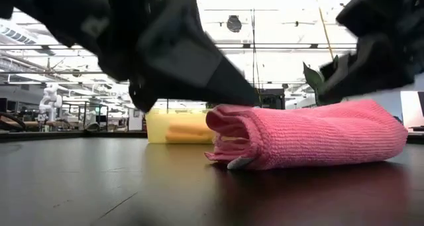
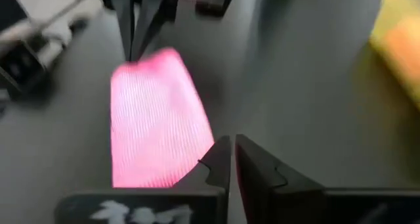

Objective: Fold microfiber towels
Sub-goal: Fold the pink microfiber cloth

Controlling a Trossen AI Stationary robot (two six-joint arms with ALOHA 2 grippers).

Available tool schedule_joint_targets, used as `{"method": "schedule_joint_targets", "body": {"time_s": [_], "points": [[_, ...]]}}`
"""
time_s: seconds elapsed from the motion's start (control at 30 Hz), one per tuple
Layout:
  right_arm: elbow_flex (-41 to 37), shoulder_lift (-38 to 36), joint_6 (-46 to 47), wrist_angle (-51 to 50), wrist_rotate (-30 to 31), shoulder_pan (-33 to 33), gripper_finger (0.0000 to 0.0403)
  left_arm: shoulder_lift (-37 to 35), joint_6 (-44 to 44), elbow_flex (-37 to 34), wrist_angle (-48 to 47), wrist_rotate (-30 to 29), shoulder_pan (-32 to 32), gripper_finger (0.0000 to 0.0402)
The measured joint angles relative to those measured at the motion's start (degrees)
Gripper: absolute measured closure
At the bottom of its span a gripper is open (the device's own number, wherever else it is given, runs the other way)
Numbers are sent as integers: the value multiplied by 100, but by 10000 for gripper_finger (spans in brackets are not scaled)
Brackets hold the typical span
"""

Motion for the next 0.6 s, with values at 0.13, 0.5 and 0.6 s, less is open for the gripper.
{"method": "schedule_joint_targets", "body": {"time_s": [0.13, 0.5, 0.6], "points": [[4, -315, -11, 285, 209, 227, 401, -14, 219, -2, 385, -62, 14, 384], [10, 960, 270, 1247, -252, 308, 402, 106, 169, 0, 248, 52, 435, 387], [10, 1276, 406, 1207, -252, 309, 403, 325, -76, -2, 174, 57, 425, 389]]}}
